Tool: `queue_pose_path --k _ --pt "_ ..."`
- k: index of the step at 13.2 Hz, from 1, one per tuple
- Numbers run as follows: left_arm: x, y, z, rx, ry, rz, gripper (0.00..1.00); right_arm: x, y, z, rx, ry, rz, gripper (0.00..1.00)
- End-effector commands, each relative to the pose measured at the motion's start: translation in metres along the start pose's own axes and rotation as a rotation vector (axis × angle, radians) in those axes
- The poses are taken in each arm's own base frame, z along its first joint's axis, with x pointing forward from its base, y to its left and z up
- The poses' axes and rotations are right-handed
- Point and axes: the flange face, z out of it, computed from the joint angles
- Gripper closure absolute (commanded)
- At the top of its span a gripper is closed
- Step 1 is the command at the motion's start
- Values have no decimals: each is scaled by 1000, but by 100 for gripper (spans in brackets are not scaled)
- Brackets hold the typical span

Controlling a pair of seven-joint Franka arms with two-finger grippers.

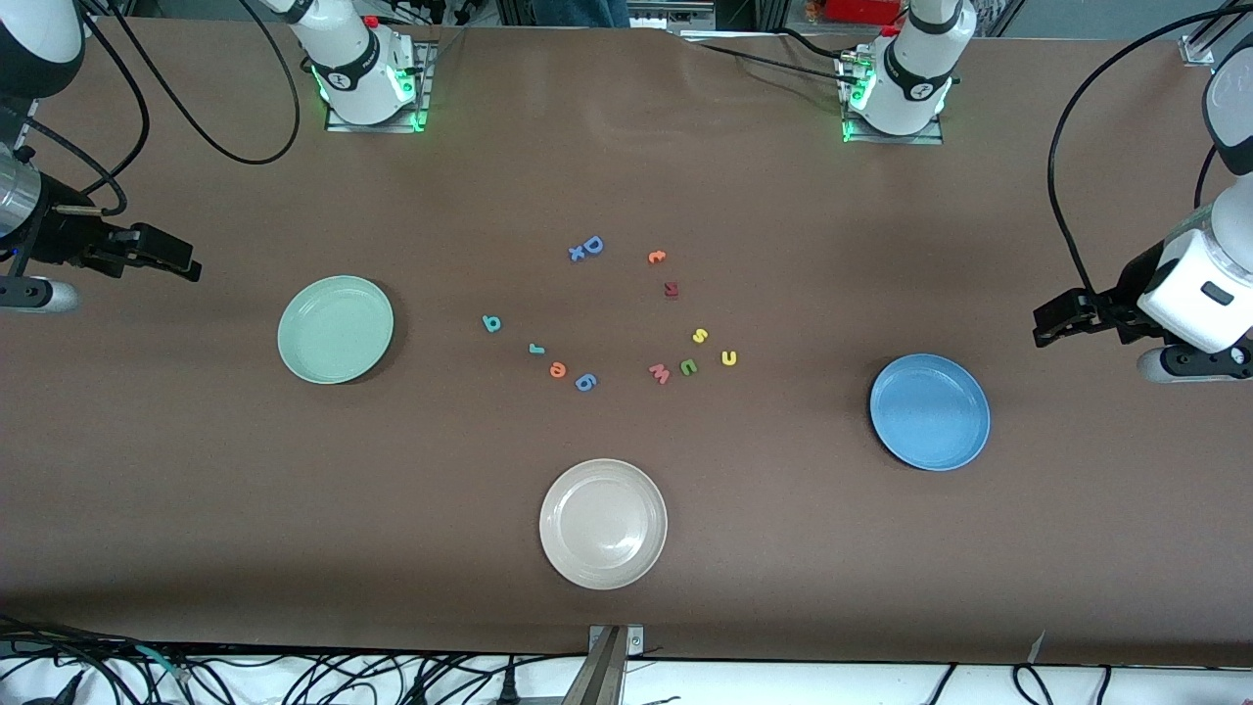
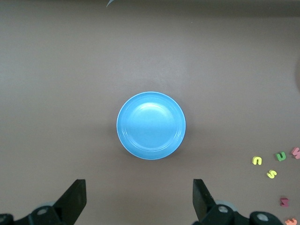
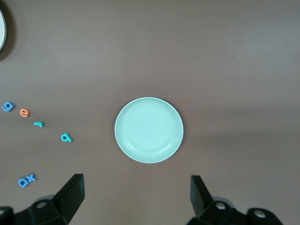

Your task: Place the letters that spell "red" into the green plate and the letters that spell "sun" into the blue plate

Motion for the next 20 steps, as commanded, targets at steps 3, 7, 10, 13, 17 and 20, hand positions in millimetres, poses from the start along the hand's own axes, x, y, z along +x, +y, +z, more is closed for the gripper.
queue_pose_path --k 3,7,10,13,17,20 --pt "2 -2 -6 -11 10 -14 0 -4 -2 -6 -12 2 0 0" --pt "3 -8 -7 -6 12 -24 0 -4 -2 -6 -10 1 0 0" --pt "4 -25 -7 28 14 -46 0 -3 -3 -6 -7 4 1 0" --pt "3 -22 -8 131 22 -13 0 -4 -13 -6 -8 3 -11 0" --pt "3 -21 -9 126 25 -14 0 -2 -21 3 -30 -11 18 0" --pt "3 -19 -9 121 23 -11 0 -6 -61 27 -42 -72 59 0"
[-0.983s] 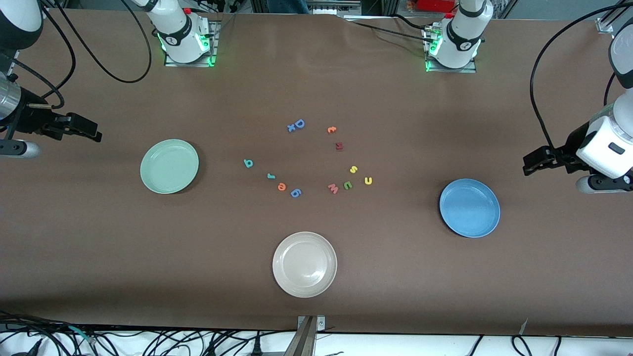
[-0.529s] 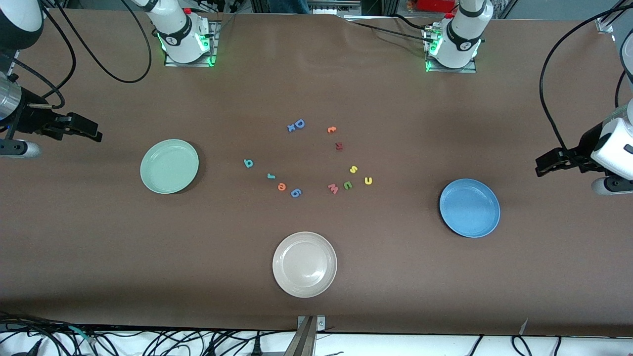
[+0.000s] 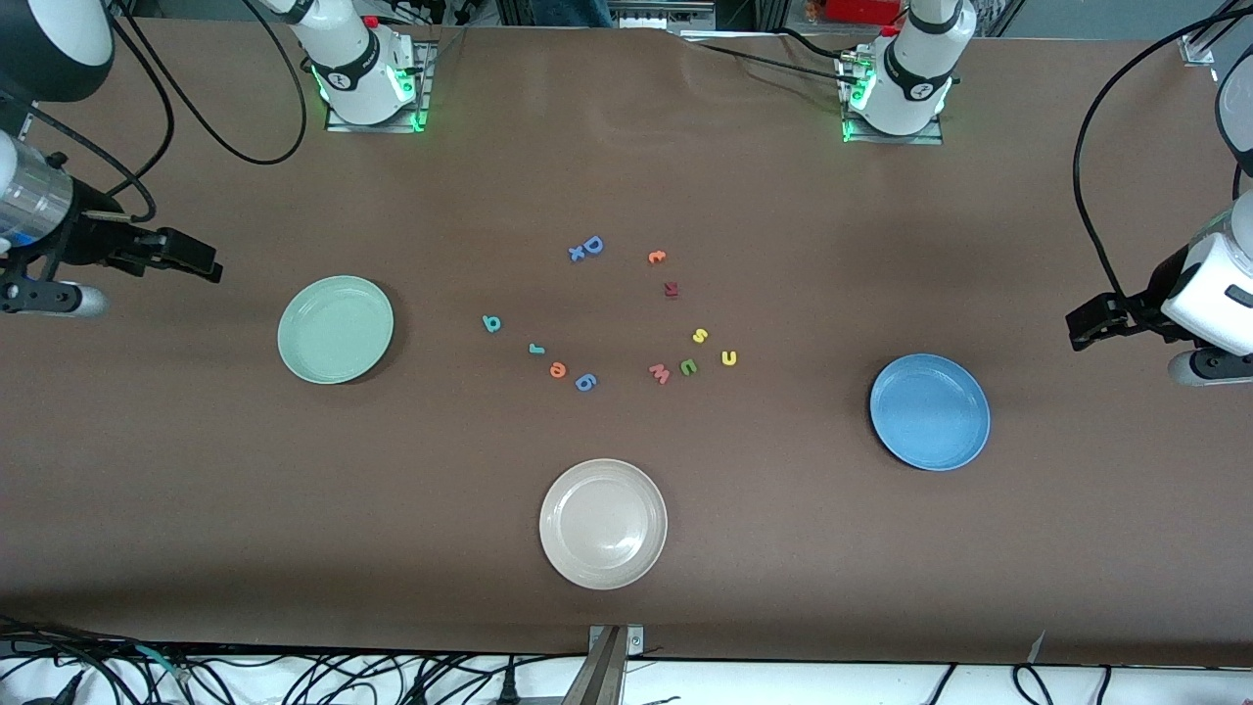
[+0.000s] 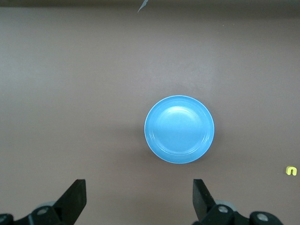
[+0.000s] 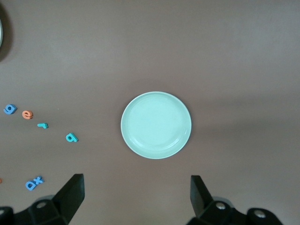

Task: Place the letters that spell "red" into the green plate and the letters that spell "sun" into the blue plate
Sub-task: 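Grasp the teal a with the right gripper while the left gripper reaches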

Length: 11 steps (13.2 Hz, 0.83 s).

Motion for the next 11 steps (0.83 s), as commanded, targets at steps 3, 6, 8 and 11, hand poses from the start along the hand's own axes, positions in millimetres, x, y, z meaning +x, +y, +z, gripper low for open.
queue_pose_path --k 3,6,8,11 --pt "1 2 -7 5 9 3 0 -15 -102 56 -57 -52 -20 0" --pt "1 3 -7 0 8 -1 0 -26 -174 107 -88 -52 75 0" --pt "1 4 -6 -12 7 0 0 -43 -210 137 -112 -72 48 0" --pt "1 7 -5 -54 2 -5 0 -68 -236 218 -83 -13 34 0"
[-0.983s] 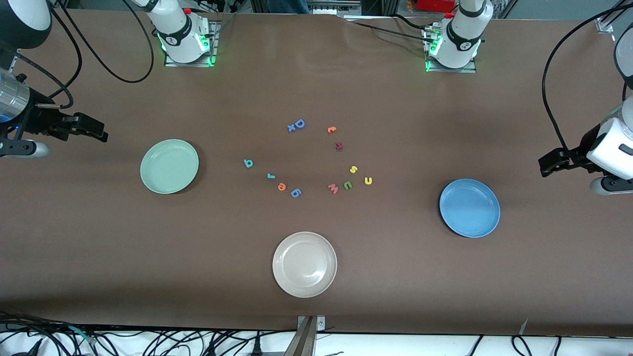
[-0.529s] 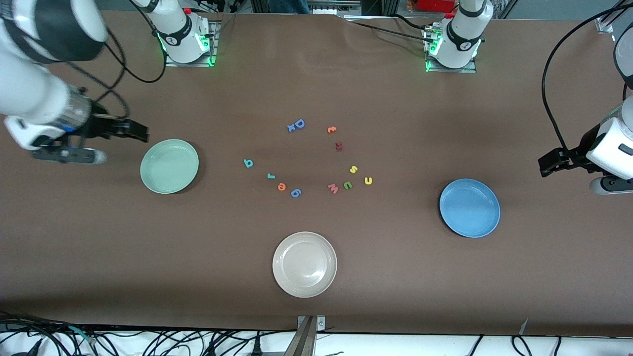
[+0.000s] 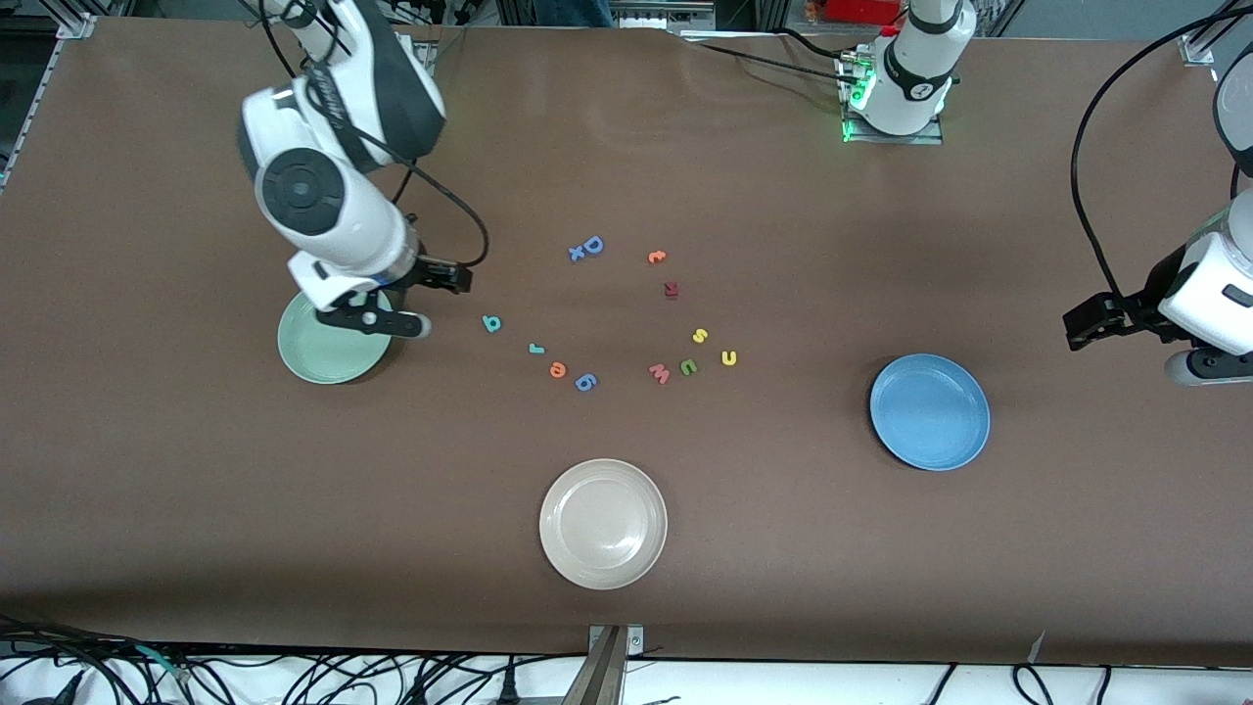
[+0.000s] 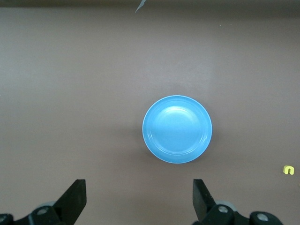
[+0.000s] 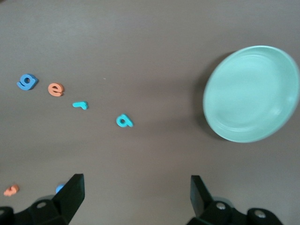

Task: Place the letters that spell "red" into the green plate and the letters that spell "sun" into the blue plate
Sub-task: 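Grasp the teal a with the right gripper while the left gripper reaches, then drop the letter on the green plate while the left gripper grasps yellow u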

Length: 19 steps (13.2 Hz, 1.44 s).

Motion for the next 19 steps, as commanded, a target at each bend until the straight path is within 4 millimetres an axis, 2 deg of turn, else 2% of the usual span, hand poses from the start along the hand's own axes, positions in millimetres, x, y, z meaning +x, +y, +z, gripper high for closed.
queue_pose_path --k 1,2,3,4,6,7,10,14,15,17,19 --pt "4 3 1 -82 -7 -19 0 -20 -10 67 28 74 9 0" --pt "12 5 21 -161 -36 -42 0 -22 -10 82 27 75 7 0" --pt "20 -4 44 -220 -69 -77 0 -22 -14 99 14 60 2 0" --pt "28 -4 74 -226 -114 -81 0 -23 -20 115 0 45 -7 0" --pt "28 7 71 -234 -109 -62 0 -25 -28 140 2 54 -24 0" --pt "27 24 73 -236 -116 -40 0 -26 -31 150 15 74 -29 0" --pt "19 101 92 -245 -164 62 0 -19 -32 195 32 113 -52 0" --pt "10 171 124 -265 -200 144 0 -21 -29 201 29 114 -79 2" --pt "6 186 138 -262 -206 157 0 -21 -29 202 30 116 -84 7" --pt "-10 216 160 -252 -213 138 0 -18 -31 202 45 138 -86 8" --pt "-27 252 182 -245 -184 106 0 -18 -31 212 51 148 -86 8"
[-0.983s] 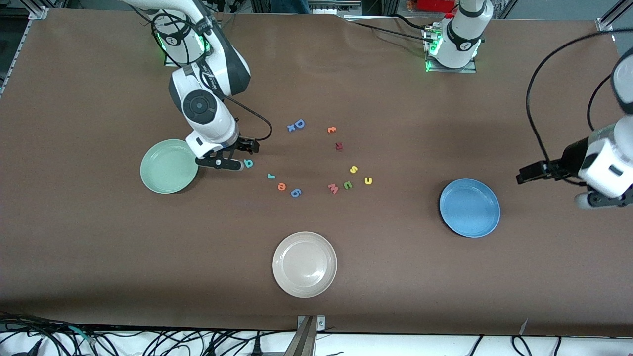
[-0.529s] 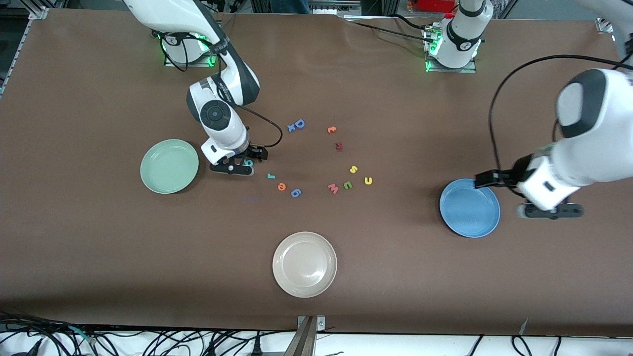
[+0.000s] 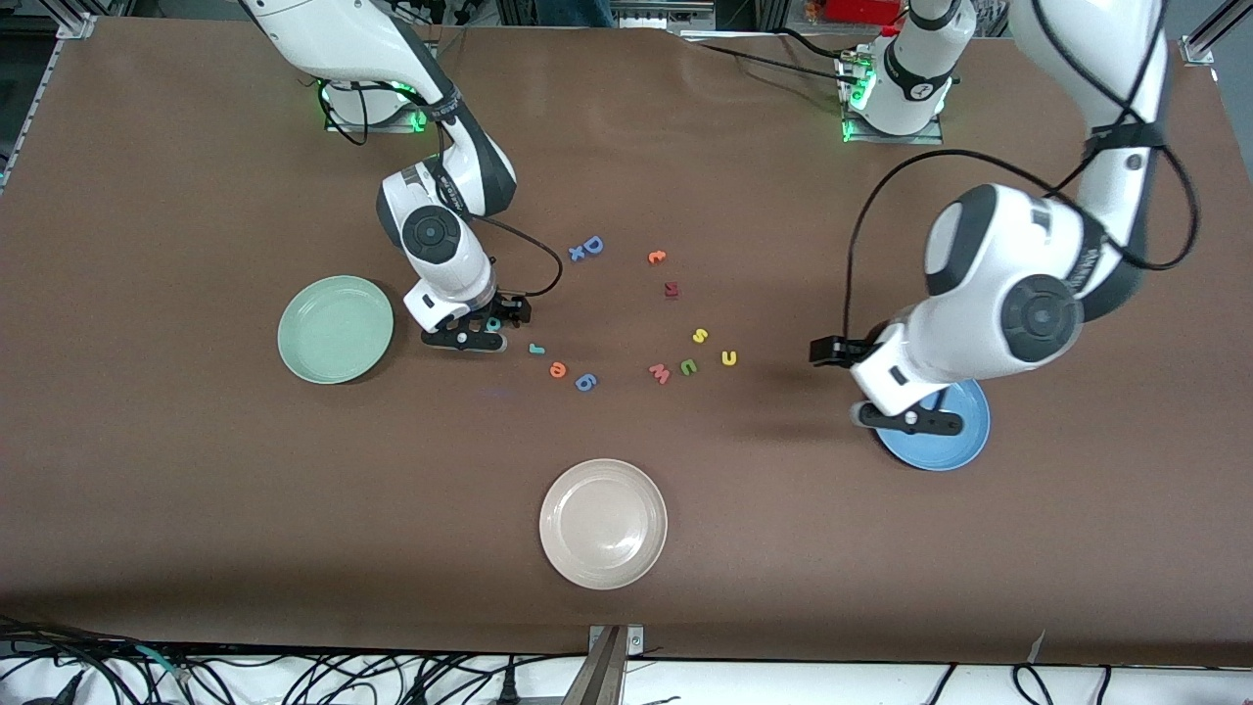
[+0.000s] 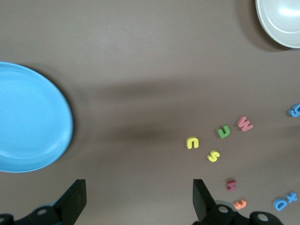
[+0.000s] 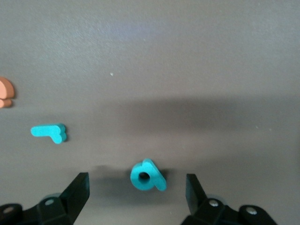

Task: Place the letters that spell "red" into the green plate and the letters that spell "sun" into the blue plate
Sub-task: 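Drop the letter on the green plate while the left gripper grasps yellow u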

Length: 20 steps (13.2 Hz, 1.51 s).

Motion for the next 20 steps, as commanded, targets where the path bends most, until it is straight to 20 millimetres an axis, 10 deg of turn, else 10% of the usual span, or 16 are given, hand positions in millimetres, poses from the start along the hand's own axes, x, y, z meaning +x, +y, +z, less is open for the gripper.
queue_pose_path --k 1,7,12,16,20 --pt "-13 36 37 -19 47 -53 0 -4 2 6 -1 17 -22 10" --pt "-61 90 145 -11 172 -75 0 -8 5 12 -9 6 -22 53" --pt "-66 95 193 37 239 -64 0 -6 3 6 -8 7 -28 87" --pt "-63 93 212 72 238 -42 0 14 26 -59 -39 -30 -36 90" --pt "-63 94 232 72 241 -34 2 44 106 -110 -68 -91 -127 90"
